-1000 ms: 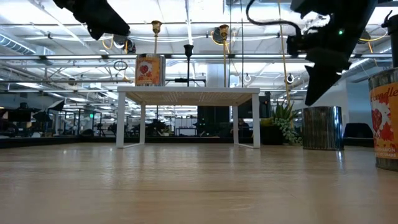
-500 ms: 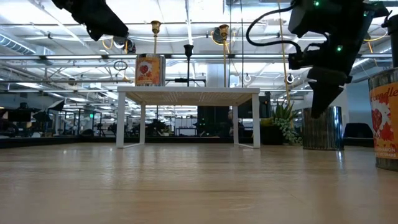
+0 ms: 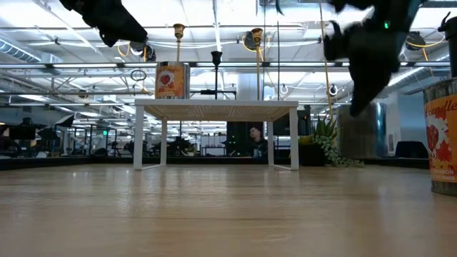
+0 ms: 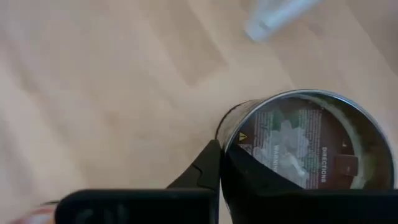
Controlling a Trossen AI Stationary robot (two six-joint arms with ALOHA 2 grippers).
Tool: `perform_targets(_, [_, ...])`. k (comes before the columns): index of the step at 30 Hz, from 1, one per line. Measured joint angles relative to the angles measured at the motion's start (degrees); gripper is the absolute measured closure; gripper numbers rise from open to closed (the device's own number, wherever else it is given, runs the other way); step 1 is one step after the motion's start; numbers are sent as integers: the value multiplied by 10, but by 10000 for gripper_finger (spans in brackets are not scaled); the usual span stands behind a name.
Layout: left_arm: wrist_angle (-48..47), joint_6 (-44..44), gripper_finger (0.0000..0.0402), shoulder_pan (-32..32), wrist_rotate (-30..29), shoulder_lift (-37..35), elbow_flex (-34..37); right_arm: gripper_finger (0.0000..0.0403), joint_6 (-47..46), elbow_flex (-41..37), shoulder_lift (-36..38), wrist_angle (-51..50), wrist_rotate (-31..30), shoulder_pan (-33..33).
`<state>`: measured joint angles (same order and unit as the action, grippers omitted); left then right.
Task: Pick & Place candle stick holders
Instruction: Put the brown scented candle on the shelf
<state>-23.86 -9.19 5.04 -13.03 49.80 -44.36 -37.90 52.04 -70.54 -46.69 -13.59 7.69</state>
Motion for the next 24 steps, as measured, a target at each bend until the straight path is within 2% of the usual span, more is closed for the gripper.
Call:
perform_targets(4, [0, 0, 314, 0, 0, 0, 0, 400, 3, 44, 0, 44, 41, 28])
perform_targets(10, [0, -1, 314, 0, 0, 0, 0, 401, 67, 65, 0, 260, 101, 55])
perform_targets(13, [1, -10, 314, 0, 0, 0, 0, 402, 103, 65, -7, 344, 150, 54])
perform_targets(15, [1, -19, 314, 0, 0, 0, 0, 402, 120, 68, -19, 373, 156, 47])
perform_targets(19, [3, -15, 314, 0, 0, 0, 0, 402, 163, 121, -62, 321, 151, 16])
perform_targets(24, [10, -15, 314, 0, 0, 0, 0, 402, 268, 259, -136, 206, 155, -26])
